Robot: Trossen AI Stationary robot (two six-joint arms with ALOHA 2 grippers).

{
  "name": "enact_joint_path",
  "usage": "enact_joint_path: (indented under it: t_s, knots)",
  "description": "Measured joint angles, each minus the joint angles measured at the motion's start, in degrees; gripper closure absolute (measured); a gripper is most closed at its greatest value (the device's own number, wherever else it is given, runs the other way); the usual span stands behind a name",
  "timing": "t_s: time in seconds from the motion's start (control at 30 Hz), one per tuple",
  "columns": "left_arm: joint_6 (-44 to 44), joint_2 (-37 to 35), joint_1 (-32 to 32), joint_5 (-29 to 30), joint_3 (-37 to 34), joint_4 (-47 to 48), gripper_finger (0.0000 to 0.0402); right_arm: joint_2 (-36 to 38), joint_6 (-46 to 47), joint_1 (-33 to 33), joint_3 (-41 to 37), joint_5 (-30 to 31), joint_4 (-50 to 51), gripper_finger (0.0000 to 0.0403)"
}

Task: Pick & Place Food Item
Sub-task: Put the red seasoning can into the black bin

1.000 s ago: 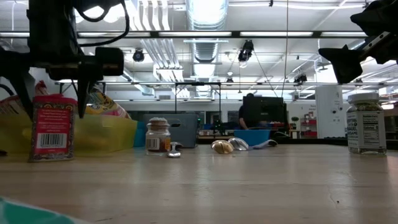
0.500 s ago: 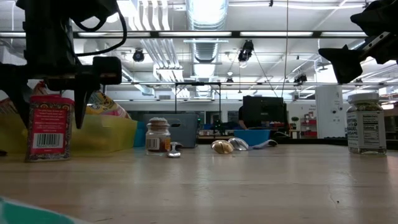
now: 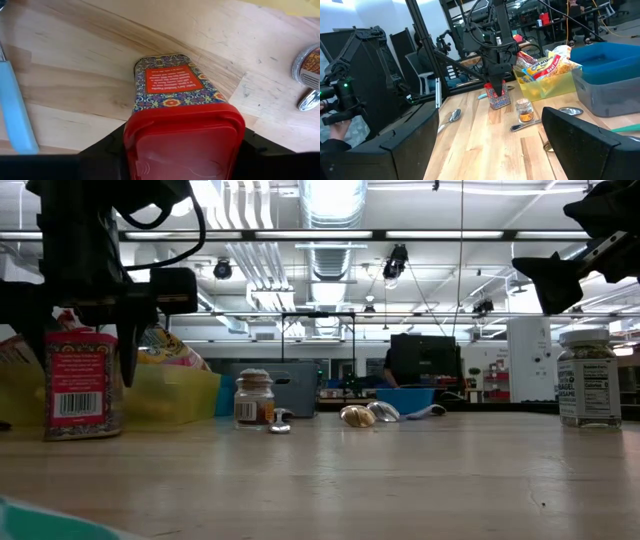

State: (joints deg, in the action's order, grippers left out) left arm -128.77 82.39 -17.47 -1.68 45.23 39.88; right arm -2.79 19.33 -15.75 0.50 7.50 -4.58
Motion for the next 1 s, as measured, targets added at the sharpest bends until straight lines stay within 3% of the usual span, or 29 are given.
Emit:
enact_joint_path:
  t_s: [1.0]
  knots:
    - [1.4, 0.0, 0.0, 0.2, 1.0, -0.5, 0.0197, 0.0, 0.0, 0.0, 0.0, 0.0, 0.0, 0.0052]
